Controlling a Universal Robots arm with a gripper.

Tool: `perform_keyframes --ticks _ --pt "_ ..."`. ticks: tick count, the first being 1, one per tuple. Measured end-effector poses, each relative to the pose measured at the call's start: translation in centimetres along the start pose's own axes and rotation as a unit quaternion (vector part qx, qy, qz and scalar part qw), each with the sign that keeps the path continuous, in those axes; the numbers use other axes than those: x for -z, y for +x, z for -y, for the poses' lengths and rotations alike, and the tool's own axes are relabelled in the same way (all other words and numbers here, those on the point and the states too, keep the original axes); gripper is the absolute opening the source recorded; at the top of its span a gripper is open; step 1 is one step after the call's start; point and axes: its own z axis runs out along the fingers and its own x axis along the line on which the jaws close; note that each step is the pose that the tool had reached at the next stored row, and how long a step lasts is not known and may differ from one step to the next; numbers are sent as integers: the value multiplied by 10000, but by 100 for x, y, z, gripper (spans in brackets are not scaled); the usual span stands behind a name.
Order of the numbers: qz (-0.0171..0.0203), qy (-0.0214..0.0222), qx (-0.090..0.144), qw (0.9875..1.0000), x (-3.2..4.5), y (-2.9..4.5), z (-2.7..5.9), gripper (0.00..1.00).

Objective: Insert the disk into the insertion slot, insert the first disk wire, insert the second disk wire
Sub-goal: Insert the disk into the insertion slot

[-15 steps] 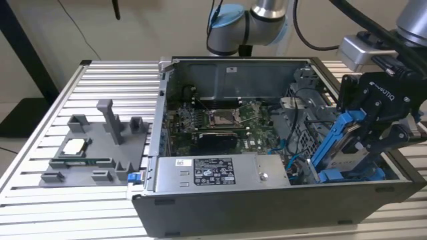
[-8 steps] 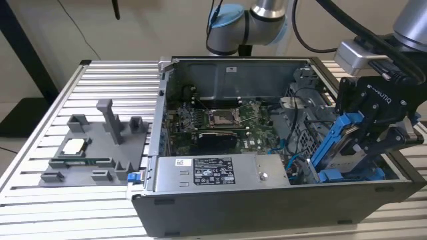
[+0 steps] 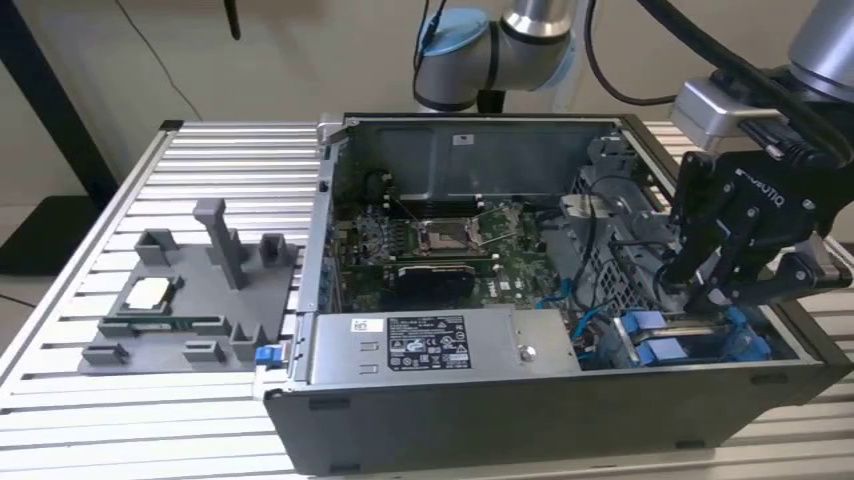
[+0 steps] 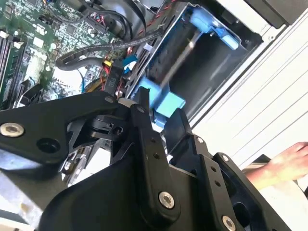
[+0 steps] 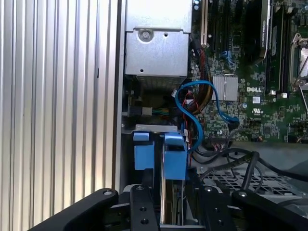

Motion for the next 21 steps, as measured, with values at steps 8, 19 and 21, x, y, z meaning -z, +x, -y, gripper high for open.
perform_keyframes --ticks 8,19,21 --pt "2 0 0 10000 179 -21 -9 40" --pt "2 2 0 10000 350 -66 -17 40" --pt "2 6 0 10000 369 -72 -17 40"
